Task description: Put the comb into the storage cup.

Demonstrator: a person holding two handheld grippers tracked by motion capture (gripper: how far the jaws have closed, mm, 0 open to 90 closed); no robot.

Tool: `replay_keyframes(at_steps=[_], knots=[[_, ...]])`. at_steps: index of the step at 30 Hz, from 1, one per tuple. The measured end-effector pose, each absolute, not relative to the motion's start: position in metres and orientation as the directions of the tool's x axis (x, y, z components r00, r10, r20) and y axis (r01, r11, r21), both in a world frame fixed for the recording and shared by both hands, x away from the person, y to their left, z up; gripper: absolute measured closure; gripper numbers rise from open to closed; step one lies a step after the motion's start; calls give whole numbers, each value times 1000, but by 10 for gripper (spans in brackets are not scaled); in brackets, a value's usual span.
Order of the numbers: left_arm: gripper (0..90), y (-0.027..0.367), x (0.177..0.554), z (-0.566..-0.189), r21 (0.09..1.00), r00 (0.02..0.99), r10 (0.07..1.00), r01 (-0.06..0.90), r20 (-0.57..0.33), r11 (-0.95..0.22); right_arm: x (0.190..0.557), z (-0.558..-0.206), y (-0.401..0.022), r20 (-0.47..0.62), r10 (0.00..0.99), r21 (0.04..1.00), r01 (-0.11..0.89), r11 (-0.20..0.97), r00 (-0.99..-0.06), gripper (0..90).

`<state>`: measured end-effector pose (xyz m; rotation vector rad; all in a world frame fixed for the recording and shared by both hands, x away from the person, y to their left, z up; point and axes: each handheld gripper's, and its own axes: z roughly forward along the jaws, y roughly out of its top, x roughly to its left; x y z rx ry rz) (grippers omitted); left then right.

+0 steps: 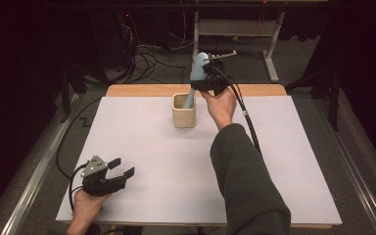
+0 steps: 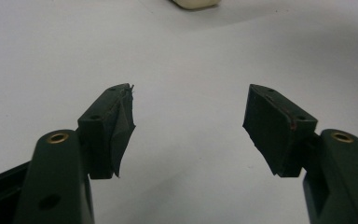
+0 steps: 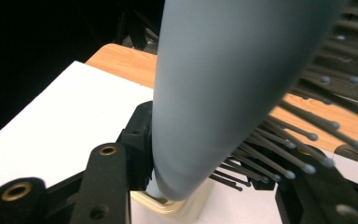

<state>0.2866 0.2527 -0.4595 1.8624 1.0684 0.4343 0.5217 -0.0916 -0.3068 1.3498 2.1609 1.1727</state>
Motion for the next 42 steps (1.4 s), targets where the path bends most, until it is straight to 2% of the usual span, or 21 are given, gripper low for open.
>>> replay_keyframes(at_steps=[42], knots=[[339,252,285,-459,845,569,813,489,-121,-217,526,-341,-79,135,860,737,630,245,-493,527]])
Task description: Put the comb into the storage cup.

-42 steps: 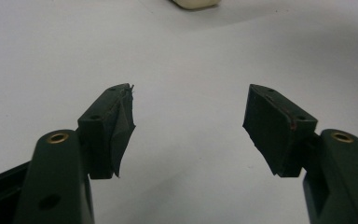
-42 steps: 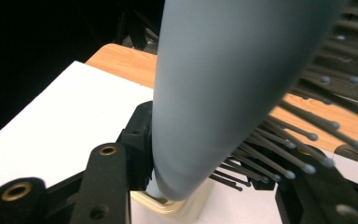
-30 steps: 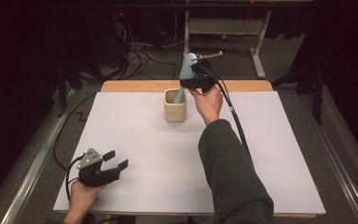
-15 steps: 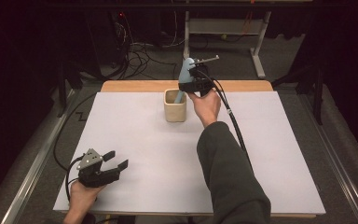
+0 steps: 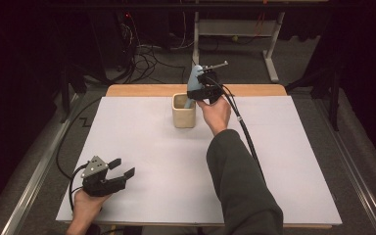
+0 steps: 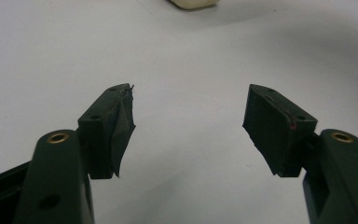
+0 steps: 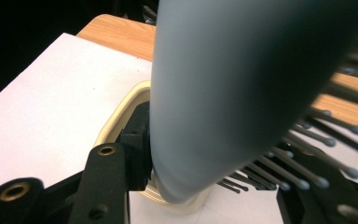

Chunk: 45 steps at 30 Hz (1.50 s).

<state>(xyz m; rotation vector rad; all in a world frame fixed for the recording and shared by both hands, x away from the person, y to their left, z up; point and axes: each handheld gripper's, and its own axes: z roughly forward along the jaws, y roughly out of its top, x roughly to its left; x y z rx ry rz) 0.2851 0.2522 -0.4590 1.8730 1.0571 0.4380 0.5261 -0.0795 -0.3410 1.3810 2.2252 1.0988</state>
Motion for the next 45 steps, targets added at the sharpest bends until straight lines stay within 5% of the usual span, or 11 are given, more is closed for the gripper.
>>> replay_keyframes(at_steps=[45], knots=[[339,251,284,-459,845,569,813,488,-119,-218,525,-355,-81,161,858,716,656,239,-488,485]])
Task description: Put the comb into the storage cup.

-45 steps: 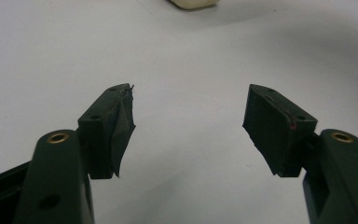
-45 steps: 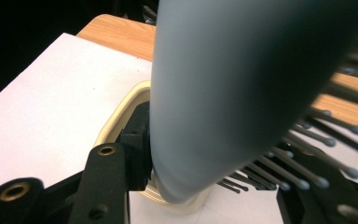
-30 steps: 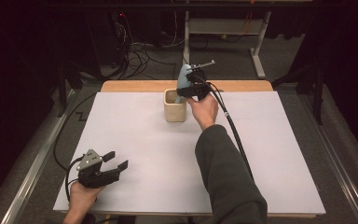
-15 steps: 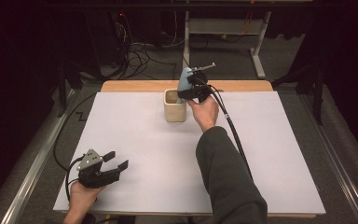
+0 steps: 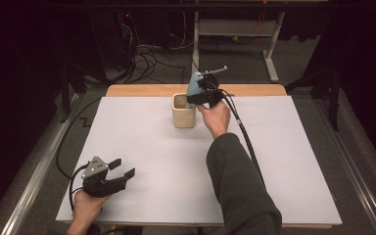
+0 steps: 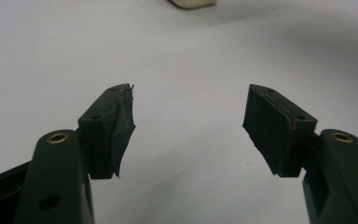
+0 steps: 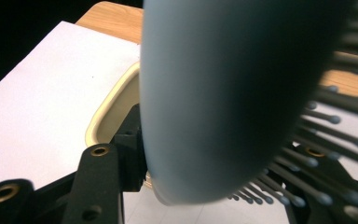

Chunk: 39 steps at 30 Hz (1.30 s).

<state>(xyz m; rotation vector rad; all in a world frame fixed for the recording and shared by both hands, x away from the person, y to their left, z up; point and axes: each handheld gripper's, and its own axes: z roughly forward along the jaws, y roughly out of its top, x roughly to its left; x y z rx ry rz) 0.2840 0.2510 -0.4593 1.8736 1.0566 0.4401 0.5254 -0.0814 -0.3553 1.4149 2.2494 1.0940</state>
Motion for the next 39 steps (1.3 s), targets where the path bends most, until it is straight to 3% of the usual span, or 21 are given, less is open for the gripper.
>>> replay_keyframes(at_steps=[21,39], knots=[[339,251,285,-460,842,570,813,493,-123,-218,521,-357,-99,203,837,728,650,218,-509,340],[339,251,286,-461,839,560,819,499,-124,-215,499,-354,-118,196,818,766,605,215,-540,334]])
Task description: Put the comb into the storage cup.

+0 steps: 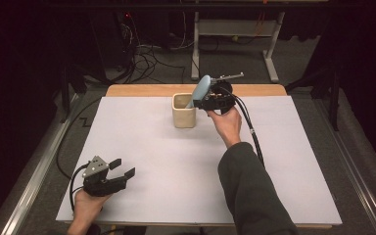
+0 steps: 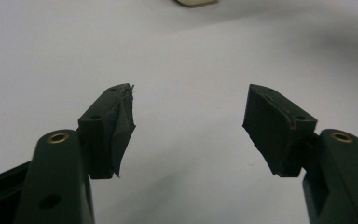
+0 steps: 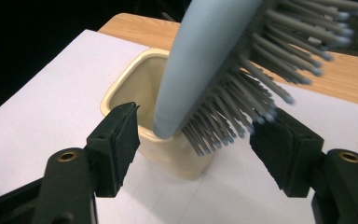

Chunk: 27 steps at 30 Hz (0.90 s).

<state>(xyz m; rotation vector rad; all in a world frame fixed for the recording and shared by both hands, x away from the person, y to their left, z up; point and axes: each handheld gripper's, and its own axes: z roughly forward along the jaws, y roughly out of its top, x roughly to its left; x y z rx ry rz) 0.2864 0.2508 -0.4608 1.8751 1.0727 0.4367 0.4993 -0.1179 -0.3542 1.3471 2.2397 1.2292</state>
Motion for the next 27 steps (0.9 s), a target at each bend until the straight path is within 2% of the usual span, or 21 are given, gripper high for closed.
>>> replay_keyframes(at_steps=[14,27], knots=[[339,251,288,-462,837,555,821,508,-135,-206,487,-356,-139,182,825,778,592,212,-535,345],[339,252,288,-462,837,551,823,511,-141,-198,474,-355,-151,135,812,794,552,253,-567,367]])
